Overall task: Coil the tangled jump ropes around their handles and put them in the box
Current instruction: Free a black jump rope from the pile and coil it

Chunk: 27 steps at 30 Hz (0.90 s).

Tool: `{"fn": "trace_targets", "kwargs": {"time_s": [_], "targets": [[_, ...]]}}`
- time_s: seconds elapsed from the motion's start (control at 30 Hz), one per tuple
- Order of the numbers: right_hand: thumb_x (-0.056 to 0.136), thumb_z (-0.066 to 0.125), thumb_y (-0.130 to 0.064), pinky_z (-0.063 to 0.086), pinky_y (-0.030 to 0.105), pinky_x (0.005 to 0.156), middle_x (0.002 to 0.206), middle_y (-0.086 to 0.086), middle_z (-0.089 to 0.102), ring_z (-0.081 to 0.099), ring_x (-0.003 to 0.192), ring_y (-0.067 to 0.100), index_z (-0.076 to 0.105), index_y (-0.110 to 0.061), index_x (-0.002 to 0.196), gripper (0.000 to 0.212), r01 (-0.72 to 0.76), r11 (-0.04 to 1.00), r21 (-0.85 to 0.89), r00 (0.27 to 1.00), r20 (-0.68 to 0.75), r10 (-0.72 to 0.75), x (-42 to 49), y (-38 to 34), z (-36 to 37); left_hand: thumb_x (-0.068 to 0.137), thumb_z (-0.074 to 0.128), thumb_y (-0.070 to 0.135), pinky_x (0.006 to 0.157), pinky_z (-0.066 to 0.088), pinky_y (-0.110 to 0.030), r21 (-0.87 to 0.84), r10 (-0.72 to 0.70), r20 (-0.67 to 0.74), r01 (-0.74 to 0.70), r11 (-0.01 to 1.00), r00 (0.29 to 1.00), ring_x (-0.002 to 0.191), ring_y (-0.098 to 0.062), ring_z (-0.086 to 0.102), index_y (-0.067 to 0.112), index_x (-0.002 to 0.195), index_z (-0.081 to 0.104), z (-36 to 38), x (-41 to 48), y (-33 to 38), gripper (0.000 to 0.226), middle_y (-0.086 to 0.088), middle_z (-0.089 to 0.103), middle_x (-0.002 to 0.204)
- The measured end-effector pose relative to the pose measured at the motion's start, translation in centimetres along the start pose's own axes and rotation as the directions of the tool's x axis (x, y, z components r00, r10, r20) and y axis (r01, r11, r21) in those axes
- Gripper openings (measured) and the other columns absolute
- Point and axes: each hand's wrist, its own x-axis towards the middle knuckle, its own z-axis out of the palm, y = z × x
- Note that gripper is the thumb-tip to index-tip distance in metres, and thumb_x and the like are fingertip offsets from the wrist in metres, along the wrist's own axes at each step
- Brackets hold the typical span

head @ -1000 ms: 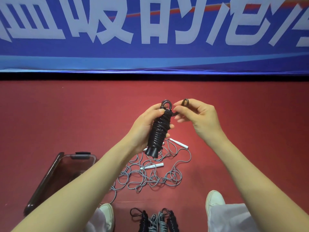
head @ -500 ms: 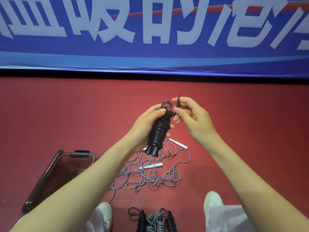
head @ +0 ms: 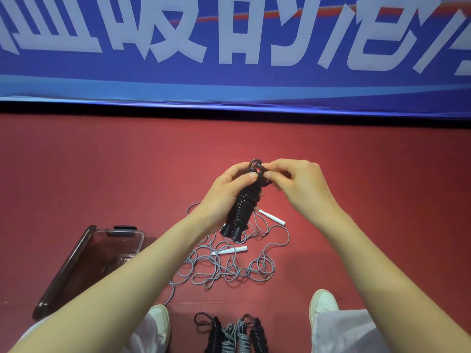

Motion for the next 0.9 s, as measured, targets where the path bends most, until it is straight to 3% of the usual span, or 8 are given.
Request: {"fn": "trace_targets", "kwargs": {"time_s": [0.1, 0.17, 0.23, 0.3, 0.4, 0.53, 0.67, 0.9], "targets": [[0.089, 0.065, -0.015, 0.048, 0.029, 0.075, 0.086, -0.001, 0.074, 0.064, 0.075, 0.012, 0.075, -0.019, 0.103, 0.018, -0.022, 0.989, -0.146, 1.0, -0.008, 0.021, -0.2, 0.0, 0.2, 0.094, 0.054, 0.009, 0.066, 0.054, -0.038, 0.051, 0.023, 0.005, -0.023, 0.998, 1.0, 0.084, -0.028, 0.063, 0.016, 0.114, 0.059, 0.1, 0.1, -0.4, 0.022, -0.012, 0.066, 0.099], [0.088, 0.066, -0.014, 0.05, 0.027, 0.074, 0.083, 0.0, 0.074, 0.064, 0.072, 0.012, 0.075, -0.019, 0.1, 0.016, -0.037, 0.99, -0.135, 0.999, -0.039, 0.032, -0.2, 0.0, 0.1, 0.094, 0.055, 0.009, 0.066, 0.054, -0.037, 0.044, 0.012, 0.012, -0.013, 0.999, 1.0, 0.084, -0.027, 0.063, 0.015, 0.115, 0.06, 0.1, 0.2, -0.3, 0.022, -0.014, 0.065, 0.101], [0.086, 0.069, -0.011, 0.05, 0.021, 0.065, 0.077, 0.002, 0.073, 0.06, 0.06, 0.006, 0.075, -0.017, 0.093, 0.012, -0.083, 0.994, 0.07, 0.996, -0.03, 0.085, -0.1, 0.1, -0.2, 0.094, 0.054, 0.009, 0.063, 0.054, -0.035, 0.0, 0.001, 0.014, -0.001, 1.0, 1.0, 0.081, -0.026, 0.063, 0.013, 0.116, 0.059, 0.2, 0.2, -0.1, 0.023, -0.015, 0.065, 0.099], [0.085, 0.068, -0.005, 0.051, 0.022, 0.057, 0.077, 0.007, 0.07, 0.059, 0.056, 0.006, 0.073, -0.014, 0.087, 0.01, -0.149, 0.923, 0.354, 0.988, 0.026, 0.15, 0.0, -0.1, -0.5, 0.094, 0.053, 0.008, 0.06, 0.054, -0.033, -0.043, 0.012, 0.011, -0.012, 0.999, 1.0, 0.078, -0.025, 0.063, 0.012, 0.115, 0.059, 0.2, 0.3, 0.3, 0.023, -0.012, 0.066, 0.094], [0.088, 0.065, -0.005, 0.049, 0.019, 0.048, 0.073, 0.003, 0.063, 0.052, 0.051, 0.004, 0.066, -0.013, 0.081, 0.011, -0.231, 0.814, 0.534, 0.973, 0.106, 0.207, 0.0, -0.3, -0.3, 0.094, 0.052, 0.008, 0.056, 0.054, -0.031, -0.089, 0.026, -0.006, -0.026, 0.996, 1.0, 0.073, -0.024, 0.062, 0.011, 0.114, 0.059, 0.4, 0.4, 0.6, 0.022, -0.01, 0.067, 0.089], [0.09, 0.065, -0.014, 0.045, 0.019, 0.051, 0.06, -0.009, 0.059, 0.044, 0.047, 0.002, 0.061, -0.014, 0.074, 0.017, -0.322, 0.801, 0.505, 0.946, 0.135, 0.295, 0.1, -0.1, 0.4, 0.094, 0.054, 0.007, 0.06, 0.055, -0.034, -0.042, 0.064, -0.05, -0.066, 0.997, 0.997, 0.082, -0.031, 0.058, 0.014, 0.109, 0.059, 0.5, 0.5, -0.3, 0.018, -0.012, 0.063, 0.095], [0.087, 0.069, -0.017, 0.039, 0.019, 0.052, 0.062, 0.0, 0.057, 0.042, 0.044, 0.001, 0.06, -0.015, 0.068, 0.021, -0.44, 0.759, 0.479, 0.896, 0.172, 0.411, 0.6, 0.1, 0.4, 0.095, 0.057, 0.01, 0.073, 0.055, -0.044, 0.136, 0.149, -0.024, -0.145, 0.98, 0.989, 0.089, -0.029, 0.06, 0.02, 0.112, 0.058, 0.3, 0.3, -0.8, 0.02, -0.004, 0.062, 0.105], [0.079, 0.076, -0.019, 0.035, 0.014, 0.046, 0.062, 0.002, 0.059, 0.039, 0.043, 0.003, 0.062, -0.014, 0.067, 0.019, -0.488, 0.717, 0.497, 0.87, 0.21, 0.446, 0.2, 0.3, -0.3, 0.096, 0.057, 0.016, 0.07, 0.053, -0.033, 0.351, 0.174, 0.074, -0.189, 0.917, 0.982, 0.082, -0.02, 0.06, 0.028, 0.117, 0.052, 0.0, -0.2, -0.5, 0.025, -0.005, 0.063, 0.099]]}}
